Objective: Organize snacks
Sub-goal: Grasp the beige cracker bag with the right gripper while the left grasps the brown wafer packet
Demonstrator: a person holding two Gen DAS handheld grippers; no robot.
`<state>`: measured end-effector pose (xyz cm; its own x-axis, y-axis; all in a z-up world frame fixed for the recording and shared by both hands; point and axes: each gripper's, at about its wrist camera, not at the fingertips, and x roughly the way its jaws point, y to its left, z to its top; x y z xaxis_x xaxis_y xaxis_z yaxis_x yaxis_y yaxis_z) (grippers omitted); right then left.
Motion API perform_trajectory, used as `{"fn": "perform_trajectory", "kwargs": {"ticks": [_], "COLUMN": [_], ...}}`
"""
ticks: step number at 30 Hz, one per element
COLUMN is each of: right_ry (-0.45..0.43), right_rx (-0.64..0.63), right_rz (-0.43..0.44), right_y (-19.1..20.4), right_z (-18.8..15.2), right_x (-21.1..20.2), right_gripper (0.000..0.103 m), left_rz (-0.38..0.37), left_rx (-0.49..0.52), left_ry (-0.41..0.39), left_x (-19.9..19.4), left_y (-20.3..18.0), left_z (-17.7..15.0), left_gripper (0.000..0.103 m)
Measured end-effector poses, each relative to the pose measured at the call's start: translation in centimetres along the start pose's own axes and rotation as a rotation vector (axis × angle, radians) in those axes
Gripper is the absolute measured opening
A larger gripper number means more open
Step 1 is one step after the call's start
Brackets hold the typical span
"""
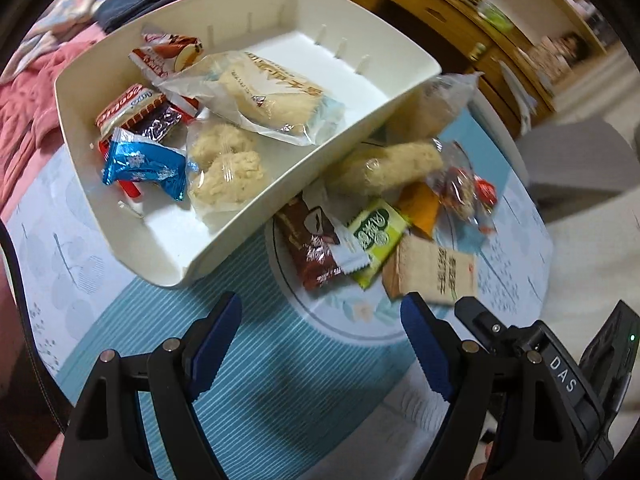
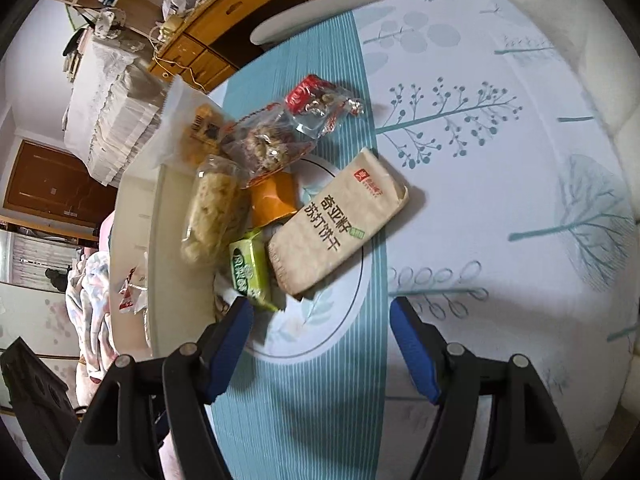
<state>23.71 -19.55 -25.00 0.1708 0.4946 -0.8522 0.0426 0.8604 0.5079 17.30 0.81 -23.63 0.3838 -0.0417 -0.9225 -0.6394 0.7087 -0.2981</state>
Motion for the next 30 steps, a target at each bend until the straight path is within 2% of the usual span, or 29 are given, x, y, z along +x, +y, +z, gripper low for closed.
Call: {"fn": "perform_trajectory", "kwargs": {"ticks": [4,16,30], "right_ry": [0.021,0.048,-0.02], "right_rx": [0.0,-0.046,-0.265], "right_rz": [-0.017,-0.07,-0.255], "right_y": [-0.1,1.0,5.0], "right_z": [1.4,3.8,4.7], "right_x": [1.5,4.0,5.4], "right_gripper": [0.072,0.073,0.074], "left_rz": [0.025,0.085,0.163], "left_rx": [-0.036,-0.086,-0.092], "left_ry": [-0.025,-0.003,0.019], "left_x": [1.5,5.5,9.7], "left_y": [-0.5,-1.5,-3.1], "left_z": [0.2,1.4,3.0], "left_gripper": [0.081,0.081,0.081]}}
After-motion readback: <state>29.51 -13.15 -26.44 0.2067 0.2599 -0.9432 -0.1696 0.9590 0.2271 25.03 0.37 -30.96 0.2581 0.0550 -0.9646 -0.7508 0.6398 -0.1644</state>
